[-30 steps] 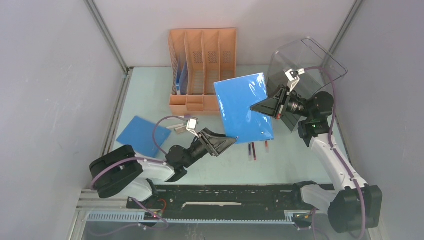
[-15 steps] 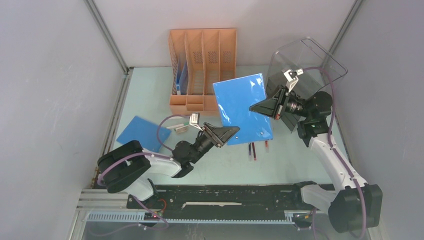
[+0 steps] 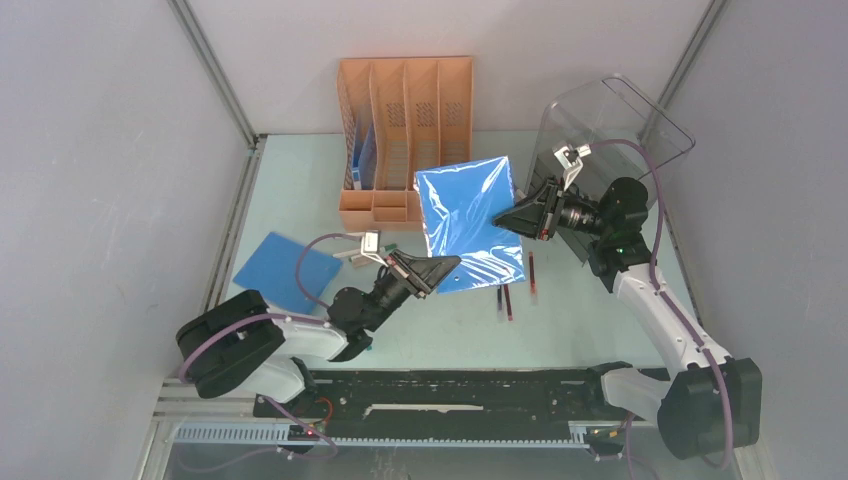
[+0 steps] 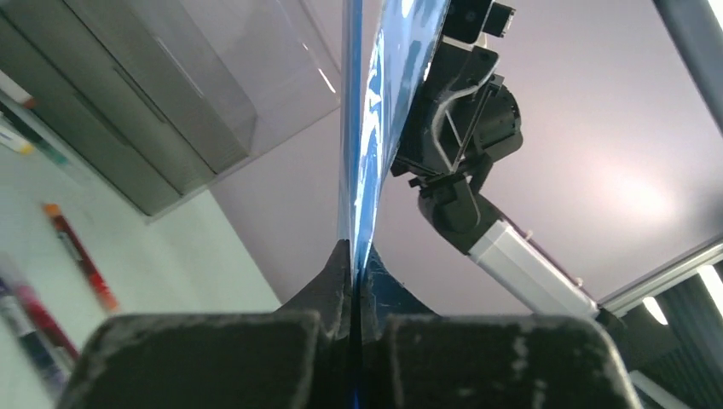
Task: Organize the desk
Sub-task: Pick up the folder from the corner of the board.
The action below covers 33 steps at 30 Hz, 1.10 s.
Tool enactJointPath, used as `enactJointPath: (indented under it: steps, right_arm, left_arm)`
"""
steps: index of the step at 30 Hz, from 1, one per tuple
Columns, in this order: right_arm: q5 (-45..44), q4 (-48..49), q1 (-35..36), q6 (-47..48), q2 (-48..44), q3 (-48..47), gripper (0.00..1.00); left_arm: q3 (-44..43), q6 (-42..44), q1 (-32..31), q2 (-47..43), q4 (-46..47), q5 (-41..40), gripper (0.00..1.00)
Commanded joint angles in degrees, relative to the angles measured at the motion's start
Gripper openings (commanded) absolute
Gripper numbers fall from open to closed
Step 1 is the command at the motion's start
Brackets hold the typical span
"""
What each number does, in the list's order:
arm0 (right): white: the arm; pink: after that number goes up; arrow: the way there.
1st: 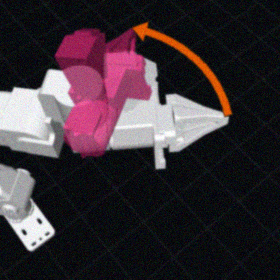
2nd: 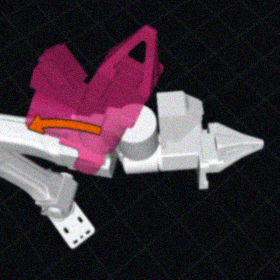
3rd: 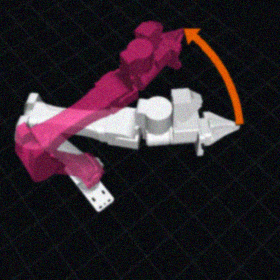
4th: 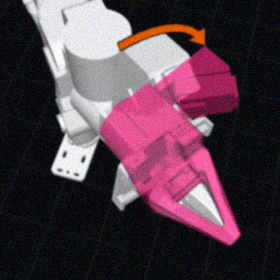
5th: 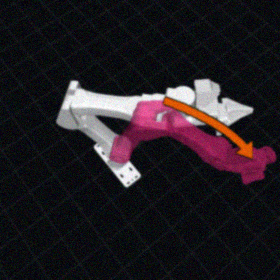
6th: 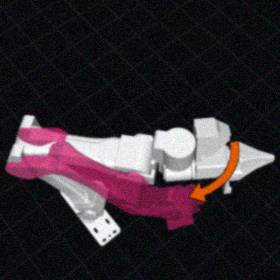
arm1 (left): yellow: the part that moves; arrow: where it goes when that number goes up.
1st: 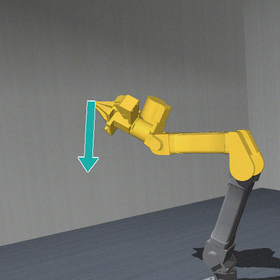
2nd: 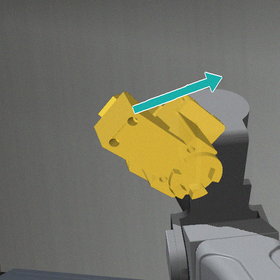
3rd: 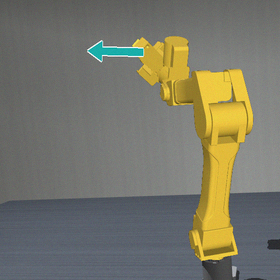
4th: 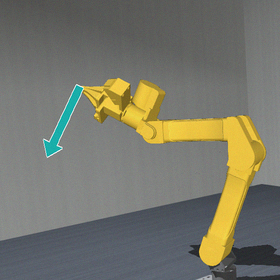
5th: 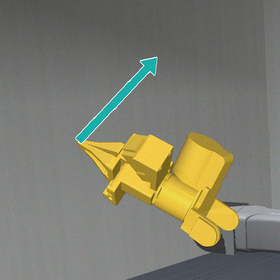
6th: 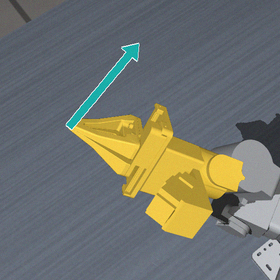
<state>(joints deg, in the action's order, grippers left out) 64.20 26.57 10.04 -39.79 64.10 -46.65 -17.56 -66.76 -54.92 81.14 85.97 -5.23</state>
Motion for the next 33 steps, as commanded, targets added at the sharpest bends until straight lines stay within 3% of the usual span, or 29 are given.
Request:
enactJointPath:
  steps: [1,5,9,14,20,27,33]
  right_arm:
    - [-0.89,-1.38,0.48,8.39,0.06,-0.84,0.41]
    - [-0.78,-12.91,0.64,20.80,0.05,-4.24,0.77]
    - [-1.73,-26.90,0.59,35.72,0.10,-9.33,0.92]
    - [-3.48,-40.51,0.59,50.13,1.02,-13.92,0.95]
    - [-5.75,-48.82,0.58,62.53,-0.25,-16.23,0.97]
    - [-2.24,-54.72,0.67,68.97,0.86,-17.50,0.97]
    - [-2.49,-55.86,1.35,70.83,3.06,-17.46,0.97]
  left_arm:
    - [2.57,7.57,3.15,-4.15,1.13,1.23,0.00]
    - [5.79,11.04,7.46,-8.69,-1.05,9.06,0.00]
    - [6.87,16.52,11.26,-19.15,-19.62,15.66,0.00]
    - [-1.01,31.68,11.58,-33.23,-59.13,18.50,0.00]
    - [-14.12,44.34,11.56,-38.91,-93.60,18.76,0.00]
    - [-26.80,55.34,10.67,-34.48,-112.95,20.04,0.00]
    - [-32.81,61.06,6.66,-32.11,-119.70,17.00,0.00]
